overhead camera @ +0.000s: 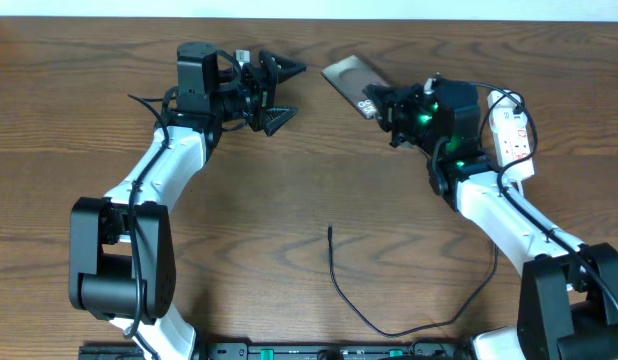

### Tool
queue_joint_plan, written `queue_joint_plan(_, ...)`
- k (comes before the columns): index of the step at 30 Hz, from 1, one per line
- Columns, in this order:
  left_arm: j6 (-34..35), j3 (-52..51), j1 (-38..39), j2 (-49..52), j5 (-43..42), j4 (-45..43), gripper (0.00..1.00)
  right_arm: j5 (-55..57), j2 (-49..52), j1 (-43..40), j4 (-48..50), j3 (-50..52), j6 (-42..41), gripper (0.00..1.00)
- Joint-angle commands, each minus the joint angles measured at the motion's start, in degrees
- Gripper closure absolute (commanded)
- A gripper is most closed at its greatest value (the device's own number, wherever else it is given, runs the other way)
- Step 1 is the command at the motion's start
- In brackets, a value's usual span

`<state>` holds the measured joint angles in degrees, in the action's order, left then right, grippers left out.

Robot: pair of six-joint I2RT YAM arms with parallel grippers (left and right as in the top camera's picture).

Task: Plug charger to phone and switch on socket

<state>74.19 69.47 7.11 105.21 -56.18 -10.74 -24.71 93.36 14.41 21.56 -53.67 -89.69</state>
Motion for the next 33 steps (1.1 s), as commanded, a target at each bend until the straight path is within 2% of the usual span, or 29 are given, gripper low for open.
queue_joint_plan(1,-1.57,0.15,-0.2,-1.16,0.79,-0.35,0.01,-0.94,-0.28,0.39,1.88,-0.85,-2.01,0.99)
queue_joint_plan(8,-2.08,0.15,-0.2,-1.16,3.37,-0.57,0.01,-1.4,-0.28,1.57,3.13,-0.85,-4.0,0.99)
queue_joint_plan(14,-2.14,0.15,-0.02,-1.16,9.86,-1.18,0.01,-1.27,-0.28,5.77,3.13,-0.85,-14.56,0.99)
queue_joint_plan(17,-1.9,0.15,-0.02,-1.16,10.4,-3.52,0.01,-1.11,-0.28,7.65,3.23,-0.85,-17.66,0.99)
queue_joint_plan(27,0.7,0.15,2.36,-1.16,12.79,-6.58,0.01,1.86,-0.28,12.24,7.43,-0.85,-18.53,0.99)
queue_joint_plan(30,3.39,0.15,3.37,-1.16,12.98,-6.58,0.01,1.86,-0.28,12.81,9.14,-0.85,-18.51,0.99)
queue_joint_plan(32,4.61,0.15,3.87,-1.16,13.25,-6.58,0.13,1.86,-0.28,13.05,9.07,-0.85,-18.49,0.99)
queue_joint_plan(33,5.03,0.15,4.13,-1.16,13.49,-6.56,0.14,1.86,-0.28,13.25,9.07,-0.85,-18.49,0.99)
